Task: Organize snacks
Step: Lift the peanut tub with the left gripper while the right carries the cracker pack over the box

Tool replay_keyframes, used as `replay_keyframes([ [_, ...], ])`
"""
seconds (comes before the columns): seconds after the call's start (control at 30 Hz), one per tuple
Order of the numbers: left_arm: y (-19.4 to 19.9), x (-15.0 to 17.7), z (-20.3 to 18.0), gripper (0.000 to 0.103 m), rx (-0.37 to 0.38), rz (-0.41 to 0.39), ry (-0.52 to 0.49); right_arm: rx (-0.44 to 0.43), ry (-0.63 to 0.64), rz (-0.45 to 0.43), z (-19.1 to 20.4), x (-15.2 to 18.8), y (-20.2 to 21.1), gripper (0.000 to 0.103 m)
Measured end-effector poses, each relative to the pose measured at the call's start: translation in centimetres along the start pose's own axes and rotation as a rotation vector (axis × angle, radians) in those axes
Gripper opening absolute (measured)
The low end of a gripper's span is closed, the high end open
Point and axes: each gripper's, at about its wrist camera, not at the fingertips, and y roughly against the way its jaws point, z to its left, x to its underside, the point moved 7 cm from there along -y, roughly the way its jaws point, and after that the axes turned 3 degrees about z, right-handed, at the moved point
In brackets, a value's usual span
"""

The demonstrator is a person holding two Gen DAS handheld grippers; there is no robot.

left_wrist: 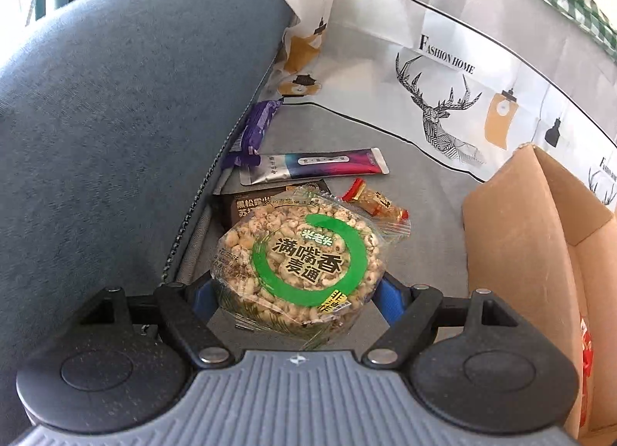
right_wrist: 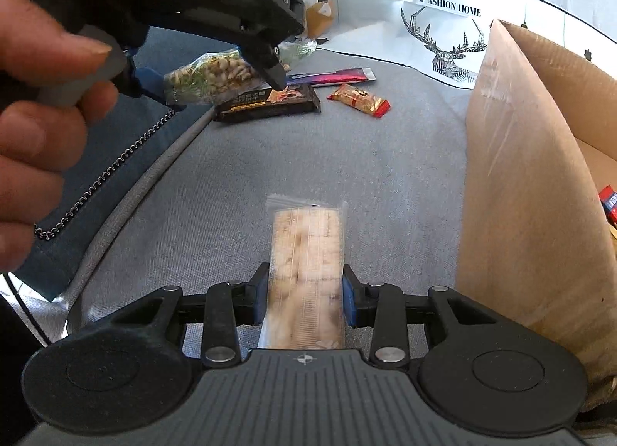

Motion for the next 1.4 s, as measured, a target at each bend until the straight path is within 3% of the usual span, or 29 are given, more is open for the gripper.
replay_keyframes([
  [0.73, -3.0, -1.2, 0.1, 0.084, -0.001, 0.072, 0.042, 0.001, -0.005, 0.006, -0.2, -0.2, -0.9, 0.038],
  [0.97, -2.5, -1.2, 0.1, 0.084, 0.007, 0.052, 0.049, 0.009, 0.004, -0.017, -0.2, -0.3, -0.2, 0.038],
  [1.4, 0.8, -2.8, -0.2, 0.084, 0.03, -0.046, 0.055, 0.006, 0.017, -0.135, 0.4, -2.2, 4.1, 0.038],
])
